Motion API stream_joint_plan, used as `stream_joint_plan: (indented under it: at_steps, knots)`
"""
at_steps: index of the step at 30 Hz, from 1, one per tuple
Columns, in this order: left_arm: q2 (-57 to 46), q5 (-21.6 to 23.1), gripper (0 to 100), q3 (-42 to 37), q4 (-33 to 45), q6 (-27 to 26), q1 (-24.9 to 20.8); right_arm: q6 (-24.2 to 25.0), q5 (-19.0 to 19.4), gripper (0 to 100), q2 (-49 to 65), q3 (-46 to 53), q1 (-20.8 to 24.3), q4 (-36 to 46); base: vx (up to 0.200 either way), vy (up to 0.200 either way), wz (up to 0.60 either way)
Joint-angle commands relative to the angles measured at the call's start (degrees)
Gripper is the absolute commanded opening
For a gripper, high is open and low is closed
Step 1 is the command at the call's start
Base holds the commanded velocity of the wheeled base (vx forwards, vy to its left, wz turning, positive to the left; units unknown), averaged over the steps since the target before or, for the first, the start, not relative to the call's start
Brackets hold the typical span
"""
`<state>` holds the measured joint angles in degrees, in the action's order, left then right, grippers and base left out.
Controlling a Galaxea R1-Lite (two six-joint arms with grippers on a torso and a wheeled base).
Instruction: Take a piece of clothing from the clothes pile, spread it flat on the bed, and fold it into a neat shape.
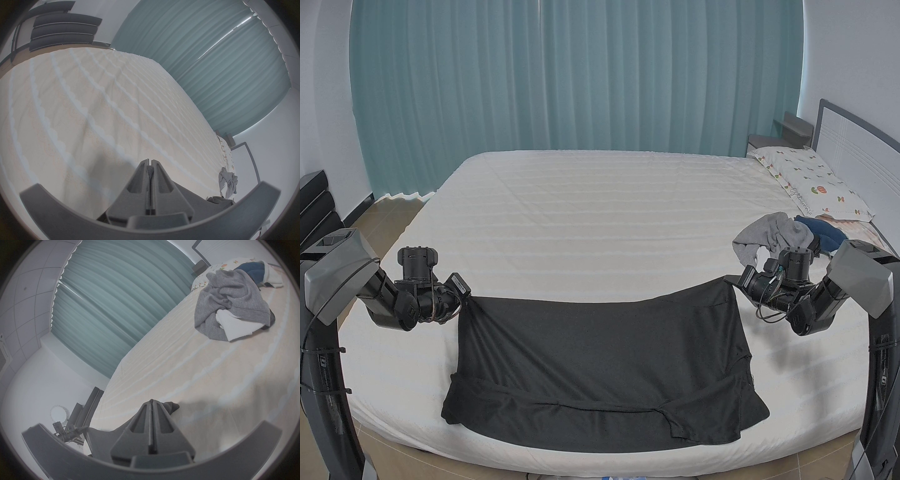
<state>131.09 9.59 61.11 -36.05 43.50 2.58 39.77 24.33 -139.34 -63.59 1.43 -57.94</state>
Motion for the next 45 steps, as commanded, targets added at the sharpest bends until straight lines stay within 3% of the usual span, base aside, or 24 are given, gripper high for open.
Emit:
stream_joint_plan:
  at_steps: [1,14,22,32,45]
  knots:
    - [-1.1,0.1,0,-1.2,0.0,-0.5,0.0,0.0,1.4,0,1.8,2.6,-0.7,-0.2,0.0,0.0,0.0]
    - [-7.2,0.2,0,-9.8,-0.2,-7.5,0.5,-1.3,10.3,0,10.3,15.5,-3.4,-0.8,0.0,0.0,0.0]
    - [-8.4,0.2,0,-19.0,-0.3,-14.6,0.5,-9.4,13.7,0,11.2,26.9,-5.2,-0.9,0.0,0.0,0.0]
    - [-7.8,0.2,0,-29.9,-5.9,-20.8,0.5,-19.5,13.9,0,8.6,35.5,-4.9,-0.7,0.0,0.0,0.0]
    - [-7.1,0.2,0,-33.2,-6.0,-22.8,0.1,-22.3,13.2,0,7.6,37.8,-4.3,-0.2,0.0,0.0,0.0]
